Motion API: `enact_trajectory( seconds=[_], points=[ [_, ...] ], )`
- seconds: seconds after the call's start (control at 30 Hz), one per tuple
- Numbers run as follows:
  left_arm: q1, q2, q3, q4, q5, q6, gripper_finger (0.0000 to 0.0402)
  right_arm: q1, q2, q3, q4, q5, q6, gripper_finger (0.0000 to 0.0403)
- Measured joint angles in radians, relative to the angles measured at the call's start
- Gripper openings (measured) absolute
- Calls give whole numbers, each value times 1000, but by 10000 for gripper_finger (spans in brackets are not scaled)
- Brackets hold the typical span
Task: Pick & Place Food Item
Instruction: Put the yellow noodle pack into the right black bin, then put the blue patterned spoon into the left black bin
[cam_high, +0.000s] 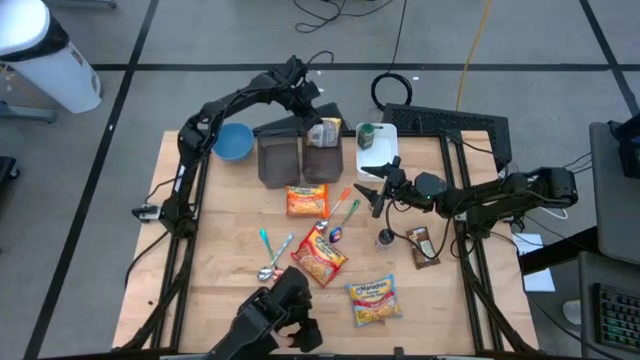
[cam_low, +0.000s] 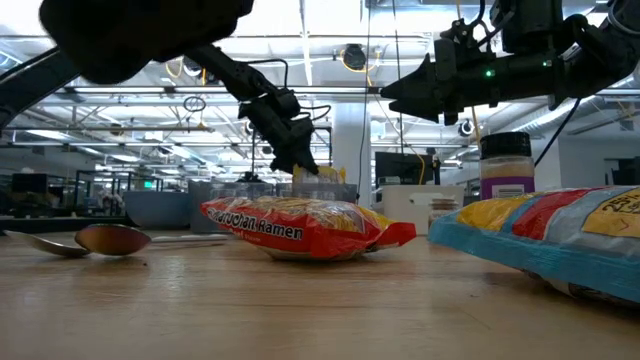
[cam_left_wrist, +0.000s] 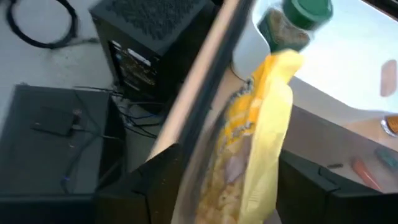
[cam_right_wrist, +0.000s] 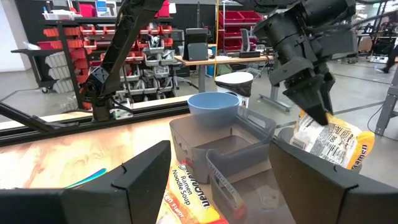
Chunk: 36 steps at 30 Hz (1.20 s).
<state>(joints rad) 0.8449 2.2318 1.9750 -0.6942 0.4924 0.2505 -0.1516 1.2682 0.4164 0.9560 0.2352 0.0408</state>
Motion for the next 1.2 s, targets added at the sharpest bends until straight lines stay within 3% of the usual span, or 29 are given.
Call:
enact_trajectory(
  seconds=[0.5, 0.9, 1.2],
  points=[
    [-11, -2, 261, -151, -4, -44, 239, -27, 0, 0, -3, 3, 3, 265],
    [-16, -22, 267, -158, 17, -116, 239, -32, 0, 0, 4, 0, 1, 265],
    [-75, -234, 204, -275, 113, 4, 239, -32, 0, 0, 5, 0, 15, 265]
  ],
)
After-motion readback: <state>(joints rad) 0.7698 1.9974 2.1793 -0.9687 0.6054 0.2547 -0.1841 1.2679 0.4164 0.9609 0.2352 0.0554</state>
